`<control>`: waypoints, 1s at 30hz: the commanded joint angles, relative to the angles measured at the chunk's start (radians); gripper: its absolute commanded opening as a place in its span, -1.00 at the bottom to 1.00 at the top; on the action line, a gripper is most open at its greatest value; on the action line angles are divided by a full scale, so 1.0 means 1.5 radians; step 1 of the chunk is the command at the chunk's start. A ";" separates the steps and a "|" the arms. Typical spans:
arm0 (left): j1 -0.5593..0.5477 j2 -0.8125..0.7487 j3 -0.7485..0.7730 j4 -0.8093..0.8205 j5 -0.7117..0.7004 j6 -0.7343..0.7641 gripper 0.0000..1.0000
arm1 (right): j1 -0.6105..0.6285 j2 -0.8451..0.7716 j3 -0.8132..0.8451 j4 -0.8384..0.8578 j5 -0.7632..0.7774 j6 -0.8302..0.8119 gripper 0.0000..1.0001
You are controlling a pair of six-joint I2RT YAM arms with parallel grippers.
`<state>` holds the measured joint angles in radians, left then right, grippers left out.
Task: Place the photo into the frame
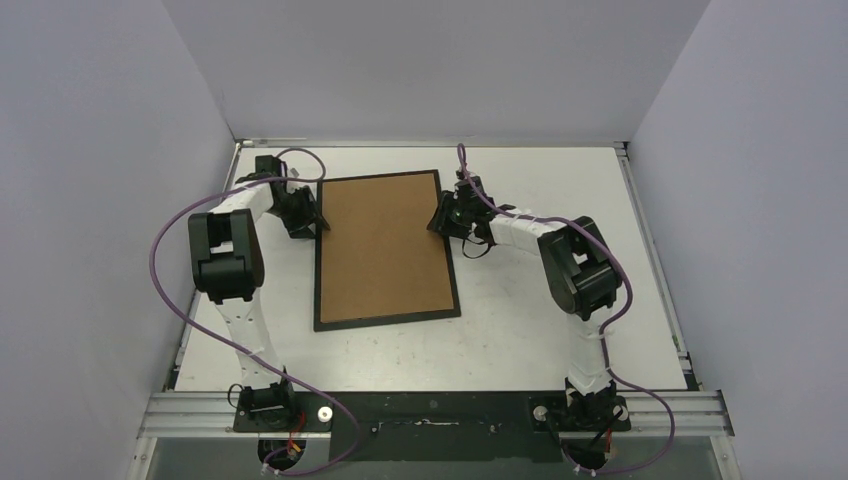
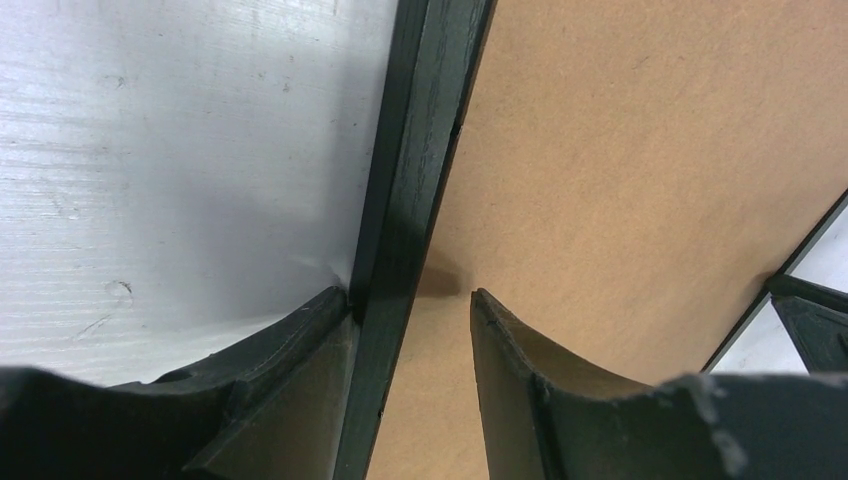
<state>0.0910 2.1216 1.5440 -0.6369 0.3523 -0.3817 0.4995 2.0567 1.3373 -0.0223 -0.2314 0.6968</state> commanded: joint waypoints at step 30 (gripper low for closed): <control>-0.110 -0.015 0.066 0.169 0.011 -0.048 0.27 | -0.183 -0.275 -0.135 -0.261 0.058 0.007 0.41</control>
<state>-0.0830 2.0480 1.4723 -0.4694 0.4191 -0.5133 0.2531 1.7016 1.1748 -0.3862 -0.1047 0.6708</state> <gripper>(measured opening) 0.637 0.702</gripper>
